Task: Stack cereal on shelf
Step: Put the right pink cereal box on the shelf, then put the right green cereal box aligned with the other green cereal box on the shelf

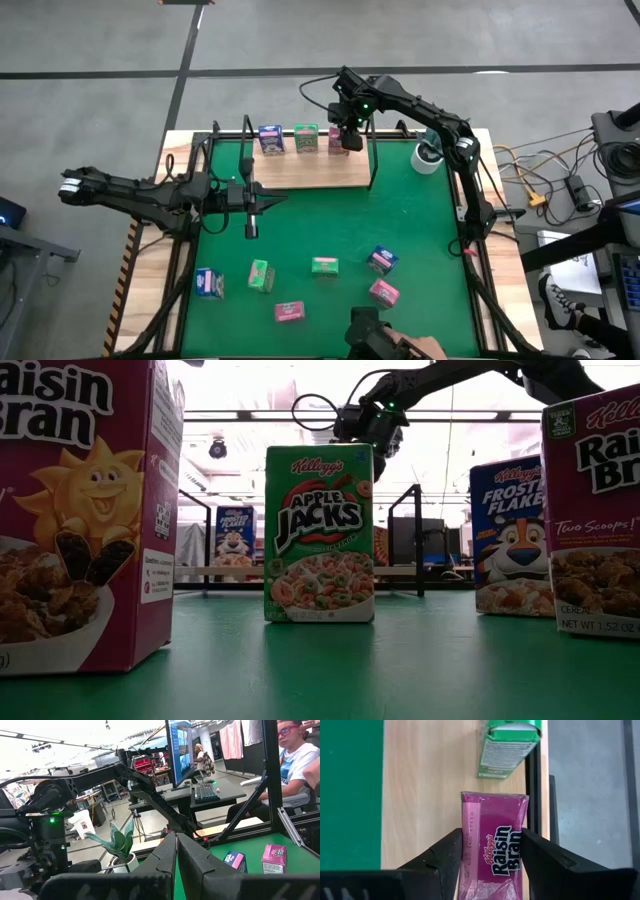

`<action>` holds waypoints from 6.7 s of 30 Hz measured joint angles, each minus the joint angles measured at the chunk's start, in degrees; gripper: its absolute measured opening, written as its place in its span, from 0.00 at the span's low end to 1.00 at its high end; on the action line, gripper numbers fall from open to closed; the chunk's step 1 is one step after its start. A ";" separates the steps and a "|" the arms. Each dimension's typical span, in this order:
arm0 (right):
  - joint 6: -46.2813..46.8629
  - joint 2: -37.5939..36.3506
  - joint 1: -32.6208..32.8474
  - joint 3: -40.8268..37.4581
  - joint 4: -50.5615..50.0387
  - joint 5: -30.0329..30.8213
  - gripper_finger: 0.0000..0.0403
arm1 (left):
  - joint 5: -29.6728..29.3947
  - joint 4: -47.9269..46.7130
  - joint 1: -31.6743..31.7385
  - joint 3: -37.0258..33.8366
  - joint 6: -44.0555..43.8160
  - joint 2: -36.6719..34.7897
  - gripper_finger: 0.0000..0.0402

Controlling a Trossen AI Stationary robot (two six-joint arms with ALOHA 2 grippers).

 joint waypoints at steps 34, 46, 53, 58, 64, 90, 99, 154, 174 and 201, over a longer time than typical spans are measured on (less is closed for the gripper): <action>8.43 -2.91 11.98 -1.83 1.59 13.07 0.06 | 0.01 -0.02 -0.02 0.00 0.00 0.02 0.00; 8.72 -2.01 9.81 -5.45 3.34 19.32 0.03 | 0.04 -0.26 -0.02 -0.04 0.00 0.20 0.00; 8.52 -2.01 8.22 -5.45 3.47 19.25 0.03 | 0.04 -0.24 -0.02 -0.04 0.02 0.20 0.00; 8.52 -2.10 8.07 -5.45 2.85 19.19 0.03 | 0.04 -0.22 -0.02 -0.04 0.01 0.20 0.00; 8.51 -2.23 8.26 -5.45 0.12 19.16 0.03 | 0.04 -0.24 -0.02 -0.04 0.02 0.20 0.00; 9.50 -2.80 6.84 -2.31 10.69 13.00 0.03 | 0.04 -0.44 -0.02 -0.04 1.05 0.20 0.00; 9.57 -2.80 4.48 -4.07 10.96 12.68 0.03 | 0.04 -0.46 -0.02 -0.04 1.33 0.20 0.00; 9.28 -4.76 7.41 -10.04 9.02 14.36 0.03 | 0.04 -0.59 0.00 -0.02 1.51 0.20 0.00; 8.19 -5.20 7.00 -10.55 5.41 14.75 0.03 | 0.04 -0.63 0.00 -0.02 1.51 0.20 0.00; 9.85 -5.96 10.47 -8.32 3.63 7.36 0.03 | 0.04 -1.48 0.00 -0.02 1.99 0.20 0.00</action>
